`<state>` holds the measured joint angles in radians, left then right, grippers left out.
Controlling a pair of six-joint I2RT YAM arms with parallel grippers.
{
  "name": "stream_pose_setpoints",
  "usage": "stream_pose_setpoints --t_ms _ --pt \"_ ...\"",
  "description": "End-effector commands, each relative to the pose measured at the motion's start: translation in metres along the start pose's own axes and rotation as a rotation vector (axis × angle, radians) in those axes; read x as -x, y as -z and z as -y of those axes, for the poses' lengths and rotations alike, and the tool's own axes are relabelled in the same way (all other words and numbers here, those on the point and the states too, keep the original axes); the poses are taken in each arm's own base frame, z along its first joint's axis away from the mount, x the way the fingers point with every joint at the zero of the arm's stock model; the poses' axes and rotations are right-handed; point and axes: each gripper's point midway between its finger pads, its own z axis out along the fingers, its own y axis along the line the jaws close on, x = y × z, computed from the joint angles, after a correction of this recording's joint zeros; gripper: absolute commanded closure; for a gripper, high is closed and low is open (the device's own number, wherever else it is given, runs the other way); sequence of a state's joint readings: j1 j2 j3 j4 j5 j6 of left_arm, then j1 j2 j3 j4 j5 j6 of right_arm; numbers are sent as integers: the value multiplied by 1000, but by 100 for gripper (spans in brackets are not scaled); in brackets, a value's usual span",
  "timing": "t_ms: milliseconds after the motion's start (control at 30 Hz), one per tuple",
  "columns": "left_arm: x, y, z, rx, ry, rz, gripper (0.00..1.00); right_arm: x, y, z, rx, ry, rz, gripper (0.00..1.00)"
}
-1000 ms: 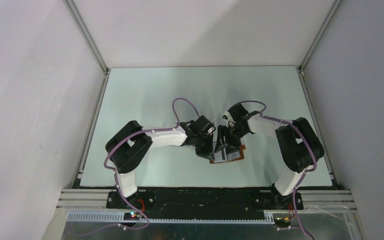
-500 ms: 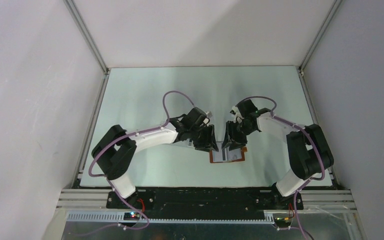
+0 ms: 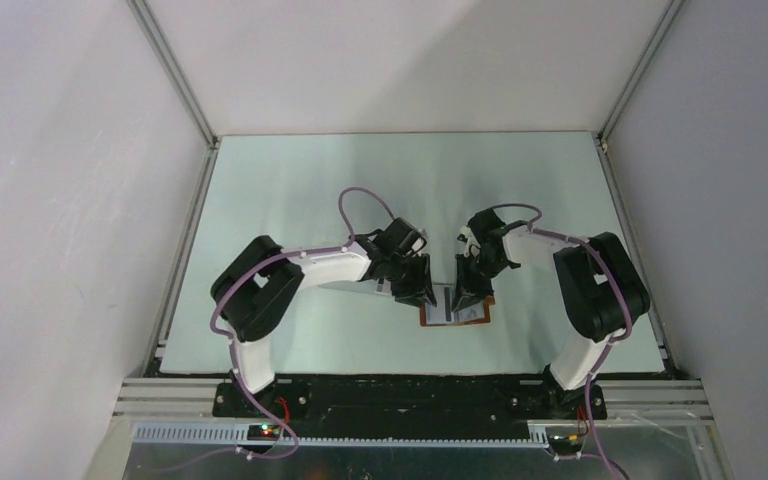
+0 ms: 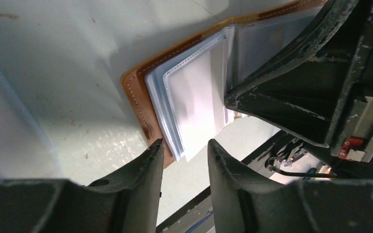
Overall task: Put the credit cards into the card holder
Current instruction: Turn over the card slot in the card holder.
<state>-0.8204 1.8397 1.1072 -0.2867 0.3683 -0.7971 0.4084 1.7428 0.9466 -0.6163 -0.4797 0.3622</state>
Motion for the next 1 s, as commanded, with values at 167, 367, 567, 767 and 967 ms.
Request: stream_pose_setpoints --t_ms 167,367,567,767,967 --pt "10 -13 13 -15 -14 11 61 -7 -8 12 -49 6 -15 98" --pt "11 -18 20 -27 -16 1 65 -8 -11 9 -39 7 -23 100" --pt "13 -6 34 -69 -24 22 66 -1 5 -13 54 18 25 95" --pt "12 -5 49 -133 -27 7 66 15 42 -34 157 9 143 73" --pt "15 -1 63 -195 -21 22 66 31 88 -38 240 -30 276 68"
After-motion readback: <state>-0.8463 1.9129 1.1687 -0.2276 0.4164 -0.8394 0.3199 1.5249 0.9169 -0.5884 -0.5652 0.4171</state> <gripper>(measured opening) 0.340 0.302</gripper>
